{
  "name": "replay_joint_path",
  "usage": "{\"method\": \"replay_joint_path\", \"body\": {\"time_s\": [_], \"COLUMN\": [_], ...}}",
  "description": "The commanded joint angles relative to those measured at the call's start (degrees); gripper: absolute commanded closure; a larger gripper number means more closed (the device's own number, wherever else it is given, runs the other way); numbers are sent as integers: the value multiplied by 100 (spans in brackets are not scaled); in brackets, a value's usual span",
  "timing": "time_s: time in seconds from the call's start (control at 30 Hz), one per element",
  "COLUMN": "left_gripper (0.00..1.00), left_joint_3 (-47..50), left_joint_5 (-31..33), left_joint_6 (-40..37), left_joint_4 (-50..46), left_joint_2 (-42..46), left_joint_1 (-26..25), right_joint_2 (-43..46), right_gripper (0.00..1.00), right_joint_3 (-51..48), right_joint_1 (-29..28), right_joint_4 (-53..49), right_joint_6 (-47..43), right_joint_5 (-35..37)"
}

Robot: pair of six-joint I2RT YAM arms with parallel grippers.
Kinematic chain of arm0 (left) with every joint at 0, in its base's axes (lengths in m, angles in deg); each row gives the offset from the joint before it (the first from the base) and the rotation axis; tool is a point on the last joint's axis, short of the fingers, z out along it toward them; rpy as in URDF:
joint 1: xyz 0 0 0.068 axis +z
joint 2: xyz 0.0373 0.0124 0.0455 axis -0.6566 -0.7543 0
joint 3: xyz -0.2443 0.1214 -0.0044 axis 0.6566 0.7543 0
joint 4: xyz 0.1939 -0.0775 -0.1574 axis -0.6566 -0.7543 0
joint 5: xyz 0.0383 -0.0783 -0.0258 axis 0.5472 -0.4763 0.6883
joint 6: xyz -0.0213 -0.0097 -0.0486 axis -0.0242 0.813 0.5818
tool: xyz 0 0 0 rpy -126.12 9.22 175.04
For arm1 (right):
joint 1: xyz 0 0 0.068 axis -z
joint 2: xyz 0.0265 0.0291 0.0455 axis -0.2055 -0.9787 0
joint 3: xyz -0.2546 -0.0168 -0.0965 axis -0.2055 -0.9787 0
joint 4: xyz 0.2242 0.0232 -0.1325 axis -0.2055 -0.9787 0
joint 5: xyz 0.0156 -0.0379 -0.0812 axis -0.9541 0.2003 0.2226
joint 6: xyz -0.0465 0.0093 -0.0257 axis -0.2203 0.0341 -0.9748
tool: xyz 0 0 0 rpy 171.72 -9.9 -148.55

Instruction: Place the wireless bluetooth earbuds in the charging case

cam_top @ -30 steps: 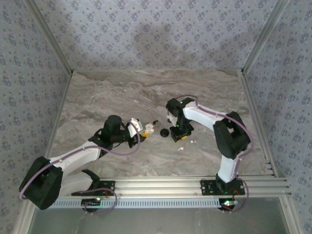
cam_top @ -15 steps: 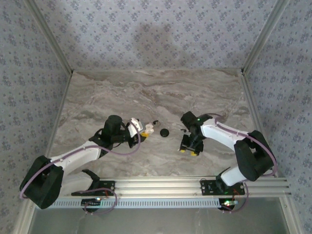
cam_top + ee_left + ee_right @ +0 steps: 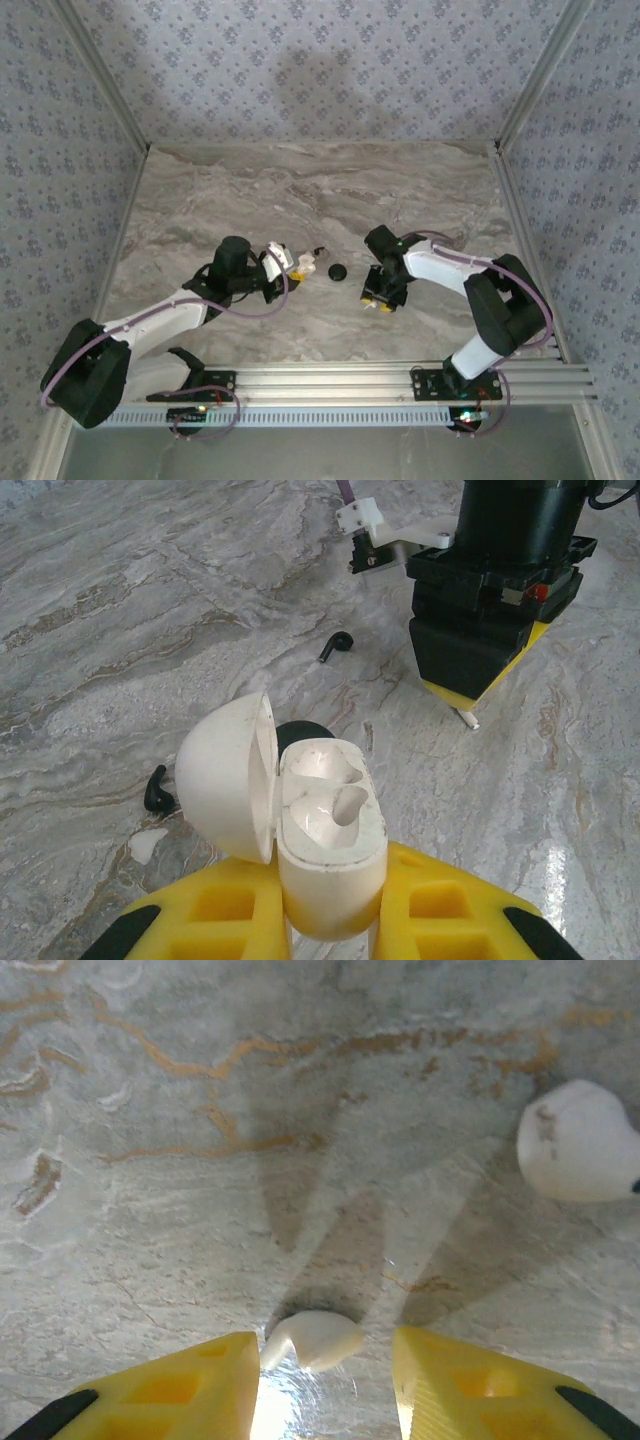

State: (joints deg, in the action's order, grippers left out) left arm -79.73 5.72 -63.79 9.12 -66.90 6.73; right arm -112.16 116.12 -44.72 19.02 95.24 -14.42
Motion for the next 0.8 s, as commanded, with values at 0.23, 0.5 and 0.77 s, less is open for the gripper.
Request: {"method": "replay_joint_path", "body": {"time_s": [0.23,0.5,0.77], "left_gripper": [93,93,93], "left_joint_3": [-157,-163,-162], "left_joint_5": [20,37,46], "left_joint_6": [16,12,25], "left_joint_4": [14,-22,-45], "left_joint_2": [20,5,-20], "left_joint_1": [-42,-42,-41], "right_joint_2": [-312,-385,-237], "right_gripper": [63,70,76], "right_joint_3": [322,419,417], "right_joint_1": [15,5,-72], "right_joint_4": [8,-74,26], "right_joint_6": [-219,-322,-289], "right_joint_5": [160,301,405]}}
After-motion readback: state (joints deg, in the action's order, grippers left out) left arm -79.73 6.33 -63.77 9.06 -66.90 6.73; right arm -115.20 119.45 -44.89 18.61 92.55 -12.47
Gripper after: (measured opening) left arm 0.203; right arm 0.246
